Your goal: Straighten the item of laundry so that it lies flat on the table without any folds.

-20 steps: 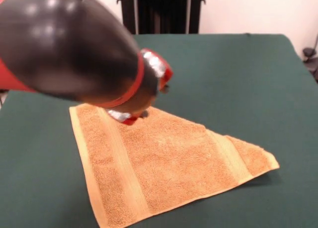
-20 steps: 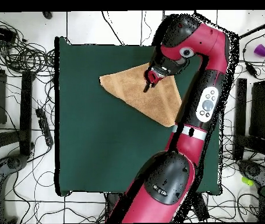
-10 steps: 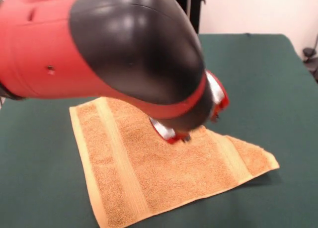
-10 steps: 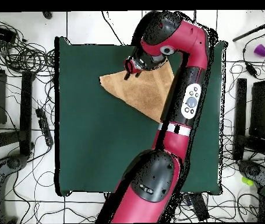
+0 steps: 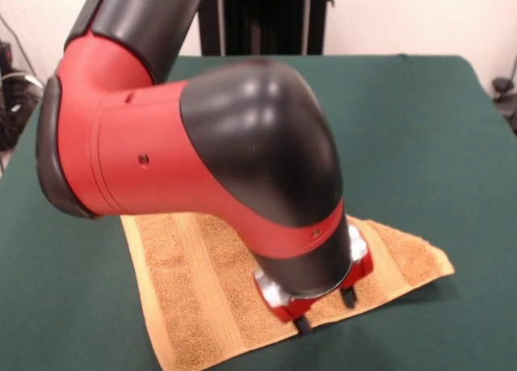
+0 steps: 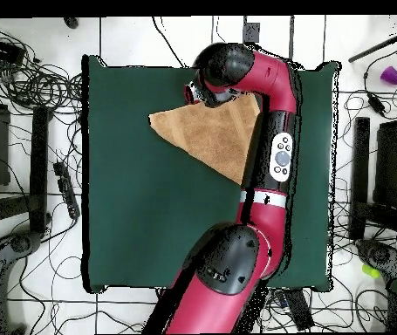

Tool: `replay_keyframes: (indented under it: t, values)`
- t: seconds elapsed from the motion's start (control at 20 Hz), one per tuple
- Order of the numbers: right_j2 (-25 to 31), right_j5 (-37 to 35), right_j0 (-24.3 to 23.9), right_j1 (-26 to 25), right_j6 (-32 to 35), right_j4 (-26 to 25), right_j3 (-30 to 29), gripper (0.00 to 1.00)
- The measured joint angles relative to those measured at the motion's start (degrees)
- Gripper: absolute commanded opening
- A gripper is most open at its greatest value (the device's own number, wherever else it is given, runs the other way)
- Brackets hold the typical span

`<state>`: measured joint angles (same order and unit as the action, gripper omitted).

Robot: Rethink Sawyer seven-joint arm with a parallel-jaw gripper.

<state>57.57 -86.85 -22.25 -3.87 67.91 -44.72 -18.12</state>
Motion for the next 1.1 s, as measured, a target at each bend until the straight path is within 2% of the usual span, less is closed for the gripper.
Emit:
replay_keyframes:
  t: [0.15, 0.85, 1.1]
  values:
    - [-2.59, 3.77, -0.58, -0.11, 0.00, 1.98, -2.34, 1.00]
    - [-11.27, 4.56, -0.72, 2.65, 0.00, 9.30, -8.32, 1.00]
    - [-13.51, 6.49, -0.68, 3.54, 0.00, 10.24, -10.23, 1.00]
